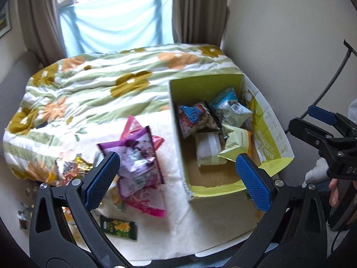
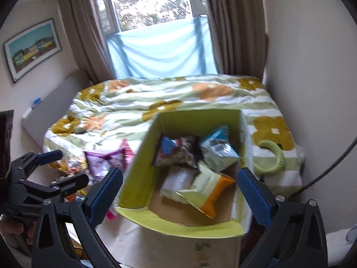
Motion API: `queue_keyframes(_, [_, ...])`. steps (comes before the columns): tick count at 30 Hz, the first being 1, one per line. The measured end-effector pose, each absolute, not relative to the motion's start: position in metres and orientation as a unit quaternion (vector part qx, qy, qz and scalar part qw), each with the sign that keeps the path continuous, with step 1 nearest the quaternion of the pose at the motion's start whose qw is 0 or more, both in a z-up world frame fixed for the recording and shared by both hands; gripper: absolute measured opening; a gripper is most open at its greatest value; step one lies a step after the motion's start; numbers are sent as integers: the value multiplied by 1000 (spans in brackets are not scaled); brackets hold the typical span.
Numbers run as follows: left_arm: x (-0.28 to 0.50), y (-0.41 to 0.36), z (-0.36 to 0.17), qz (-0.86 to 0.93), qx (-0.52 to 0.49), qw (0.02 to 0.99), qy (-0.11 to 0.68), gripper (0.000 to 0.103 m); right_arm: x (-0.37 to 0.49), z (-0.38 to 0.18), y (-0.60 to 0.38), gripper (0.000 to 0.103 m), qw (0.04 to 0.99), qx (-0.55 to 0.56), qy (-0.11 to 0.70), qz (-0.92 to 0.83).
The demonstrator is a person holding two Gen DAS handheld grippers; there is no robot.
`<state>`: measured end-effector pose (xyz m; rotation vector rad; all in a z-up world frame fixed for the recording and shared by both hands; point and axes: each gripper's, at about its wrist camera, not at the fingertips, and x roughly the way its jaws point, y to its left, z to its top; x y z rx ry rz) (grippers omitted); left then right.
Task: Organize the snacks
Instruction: 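Move both grippers back over the remaining snack bags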
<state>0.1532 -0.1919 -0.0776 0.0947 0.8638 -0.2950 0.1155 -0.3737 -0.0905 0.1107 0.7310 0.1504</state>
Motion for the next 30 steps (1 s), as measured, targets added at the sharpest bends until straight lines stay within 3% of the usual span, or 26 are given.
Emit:
queue_keyframes(13, [117, -50, -73, -83, 5, 910, 405, 103, 86, -82, -257, 102, 935, 15, 335, 114])
queue_keyframes(21, [113, 49, -107, -104, 2, 885, 453, 103, 72, -120, -169, 102, 921, 8, 362, 145])
queue_keyframes(30, [133, 95, -164, -193, 55, 851, 485, 103, 67, -186, -113, 102, 898, 9, 413, 149])
